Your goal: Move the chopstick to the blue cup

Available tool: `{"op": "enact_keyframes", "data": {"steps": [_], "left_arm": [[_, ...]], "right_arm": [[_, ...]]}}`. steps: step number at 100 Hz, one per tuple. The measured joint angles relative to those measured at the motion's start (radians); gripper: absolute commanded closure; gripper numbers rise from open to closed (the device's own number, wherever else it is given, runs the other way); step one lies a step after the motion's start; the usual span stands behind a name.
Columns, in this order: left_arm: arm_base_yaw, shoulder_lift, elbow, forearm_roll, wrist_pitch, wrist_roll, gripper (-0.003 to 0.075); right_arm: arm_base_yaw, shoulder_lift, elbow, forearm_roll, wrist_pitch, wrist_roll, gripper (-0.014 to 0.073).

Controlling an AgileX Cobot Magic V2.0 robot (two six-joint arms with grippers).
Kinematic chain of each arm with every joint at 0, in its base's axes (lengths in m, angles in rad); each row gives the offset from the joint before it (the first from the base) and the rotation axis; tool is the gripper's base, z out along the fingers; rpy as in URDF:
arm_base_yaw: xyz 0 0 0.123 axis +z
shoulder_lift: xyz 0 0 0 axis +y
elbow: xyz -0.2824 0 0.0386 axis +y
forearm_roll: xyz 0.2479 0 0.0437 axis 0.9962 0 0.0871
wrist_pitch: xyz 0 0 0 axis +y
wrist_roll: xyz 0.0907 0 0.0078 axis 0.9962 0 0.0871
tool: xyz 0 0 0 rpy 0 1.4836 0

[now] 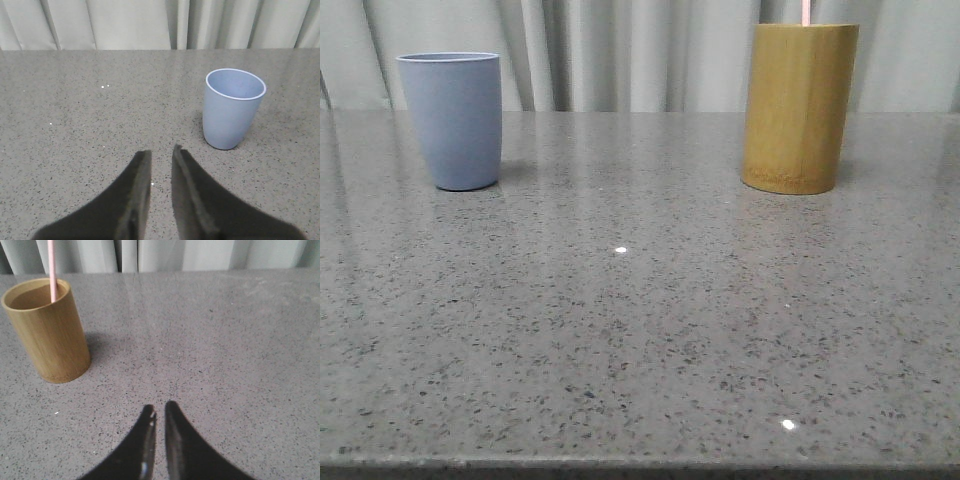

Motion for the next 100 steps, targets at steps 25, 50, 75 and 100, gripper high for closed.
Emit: {"op": "enact_keyframes", "data": {"steps": [25, 50, 75, 100], "left_arm": [[0.0, 0.163, -0.079, -0.003, -0.012, 0.0, 0.0332], [0.0, 0.246, -0.082, -0.053, -0.075, 0.0, 0.0333], [0.0, 0.371, -0.207, -0.07, 0.002, 0.002, 0.0364], [0.0, 0.628, -0.541, -0.07, 0.235, 0.007, 0.0365]], "right_arm": [[0.0, 0.166, -0.072, 0.0, 0.012, 0.0, 0.0249], [0.0, 0.205, -0.074, 0.0, 0.005, 0.0, 0.0249], [0.0, 0.209, -0.076, 0.0, 0.005, 0.0, 0.0249], [0.0, 0.231, -0.076, 0.0, 0.002, 0.0, 0.0249]]}}
